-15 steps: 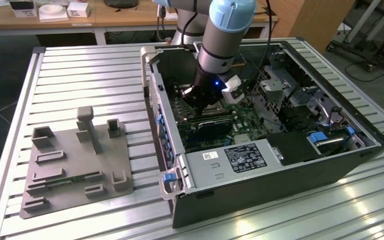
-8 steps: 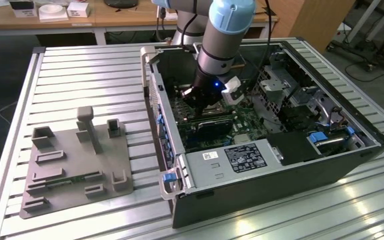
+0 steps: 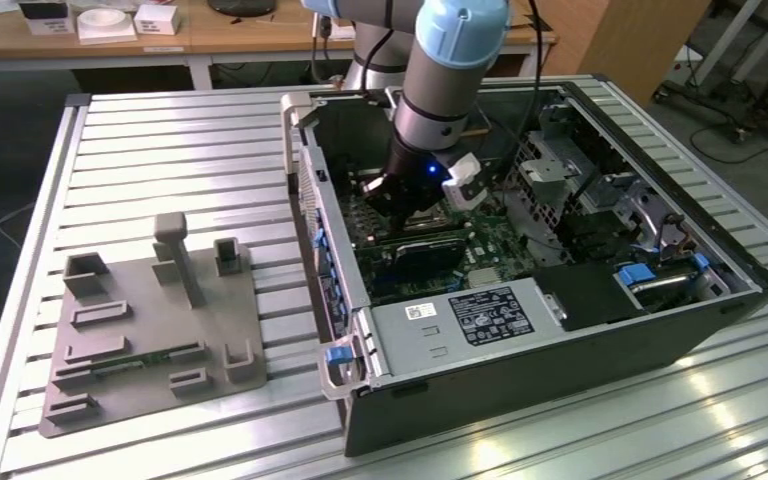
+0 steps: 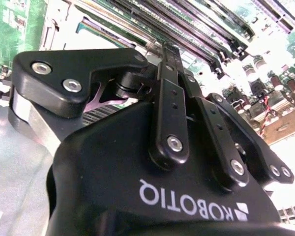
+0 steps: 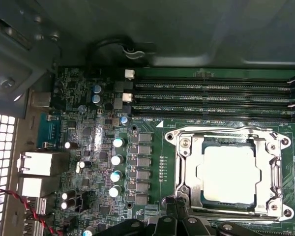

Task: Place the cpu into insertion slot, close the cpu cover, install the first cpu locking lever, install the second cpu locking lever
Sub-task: 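Install the second cpu locking lever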

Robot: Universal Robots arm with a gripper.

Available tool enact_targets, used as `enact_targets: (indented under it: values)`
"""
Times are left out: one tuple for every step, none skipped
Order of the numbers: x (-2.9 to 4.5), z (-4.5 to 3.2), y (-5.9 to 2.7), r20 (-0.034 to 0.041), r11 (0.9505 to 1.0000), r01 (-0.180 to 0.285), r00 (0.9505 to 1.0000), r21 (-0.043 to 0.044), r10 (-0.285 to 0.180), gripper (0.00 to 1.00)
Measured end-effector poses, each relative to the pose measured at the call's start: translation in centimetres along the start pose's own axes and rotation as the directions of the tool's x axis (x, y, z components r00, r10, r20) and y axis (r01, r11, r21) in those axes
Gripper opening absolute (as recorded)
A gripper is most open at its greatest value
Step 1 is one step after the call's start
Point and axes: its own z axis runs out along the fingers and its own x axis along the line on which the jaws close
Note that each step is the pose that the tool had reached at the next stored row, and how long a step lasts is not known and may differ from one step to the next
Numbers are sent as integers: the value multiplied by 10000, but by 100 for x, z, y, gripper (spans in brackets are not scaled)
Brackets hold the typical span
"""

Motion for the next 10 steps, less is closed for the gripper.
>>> enact_targets:
  values:
    - [2,-1,1,1,10000,-1,10000,30,1,10]
    - [4,-3,1,1,10000,-1,10000,66,1,10]
    - [7,-5,0,-3,9999,-3,10000,116,3,10]
    - [10,-8,0,-7,9998,-6,10000,183,6,10]
    - [11,-10,1,-8,9997,-7,10000,243,8,10]
    - [12,-14,1,-11,9996,-9,10000,293,9,10]
    - [13,-18,0,-13,9995,-9,10000,314,10,10]
    - [13,-21,1,-13,9995,-9,10000,322,9,10]
    - [13,-27,2,-13,9995,-9,10000,325,9,10]
    - [14,-39,4,-13,9995,-11,10000,325,11,10]
